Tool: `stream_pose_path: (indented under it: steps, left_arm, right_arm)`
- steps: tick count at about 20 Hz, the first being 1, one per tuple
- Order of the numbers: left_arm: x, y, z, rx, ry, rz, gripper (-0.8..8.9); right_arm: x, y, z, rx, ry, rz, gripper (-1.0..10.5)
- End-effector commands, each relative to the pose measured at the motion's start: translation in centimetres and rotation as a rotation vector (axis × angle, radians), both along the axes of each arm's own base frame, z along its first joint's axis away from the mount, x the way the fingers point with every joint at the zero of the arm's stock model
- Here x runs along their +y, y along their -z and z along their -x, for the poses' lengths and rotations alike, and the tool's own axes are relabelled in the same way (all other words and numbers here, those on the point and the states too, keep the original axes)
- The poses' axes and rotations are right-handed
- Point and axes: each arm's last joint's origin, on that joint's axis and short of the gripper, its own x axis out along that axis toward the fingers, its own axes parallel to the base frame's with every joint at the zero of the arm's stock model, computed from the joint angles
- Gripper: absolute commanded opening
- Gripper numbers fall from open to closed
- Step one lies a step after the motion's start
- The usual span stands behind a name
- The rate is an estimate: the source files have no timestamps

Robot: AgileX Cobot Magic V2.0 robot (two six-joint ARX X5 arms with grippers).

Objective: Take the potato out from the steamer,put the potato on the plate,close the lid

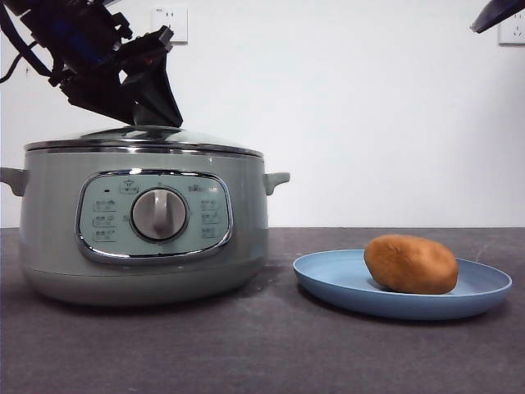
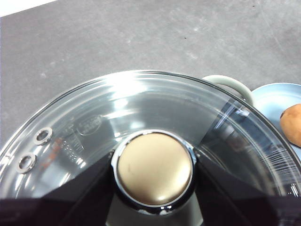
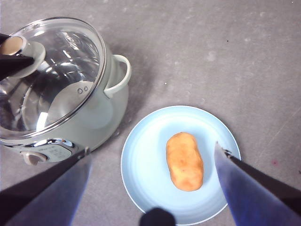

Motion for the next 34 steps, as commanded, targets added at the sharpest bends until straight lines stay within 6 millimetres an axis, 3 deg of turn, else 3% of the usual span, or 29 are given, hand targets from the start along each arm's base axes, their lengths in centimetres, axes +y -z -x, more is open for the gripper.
stream_pose_path:
  steps: [1,4,8,12,16,19,22,23,25,34]
  left_arm:
    - [-0.1,0.2,-0.2,0.072,-0.016,0.037,3.95]
    - [0.0,-2.7,0.0,0.074,-0.02,0.032,4.09]
    - [0.3,-8.3,0.8,0.092,-0.01,0.009,4.09]
    - [1.3,-14.3,3.5,0.129,0.02,-0.038,4.09]
    - [2.7,-18.1,7.3,0.237,0.069,-0.075,4.09]
    - [3.1,-19.1,9.0,0.249,0.142,-0.053,4.08]
    - [2.9,-19.2,9.3,0.244,0.161,-0.051,3.89]
    - [2.8,-19.2,9.4,0.243,0.164,-0.053,3.02]
    - [2.8,-19.2,9.4,0.225,0.178,-0.08,-0.12]
    - [2.8,-19.2,9.3,0.24,0.154,-0.054,-0.04]
  right_arm:
    - [0.0,0.1,0.0,0.006,0.004,-0.004,4.4]
    - [0.0,0.1,0.0,0.006,0.004,-0.004,4.4]
    - [0.0,0.1,0.0,0.006,0.004,-0.005,4.4]
    - [0.1,0.1,0.0,0.014,-0.025,-0.023,4.4]
    - [0.6,0.0,0.4,0.067,-0.202,-0.145,4.4]
    - [0.9,-0.2,0.7,0.102,-0.32,-0.229,4.4]
    - [0.9,-0.2,0.7,0.1,-0.318,-0.226,4.3]
    - [0.9,-0.2,0.7,0.1,-0.312,-0.221,3.5]
    - [0.9,-0.1,0.8,0.091,-0.327,-0.204,0.2]
    - [0.8,-0.1,0.8,0.093,-0.329,-0.198,0.0]
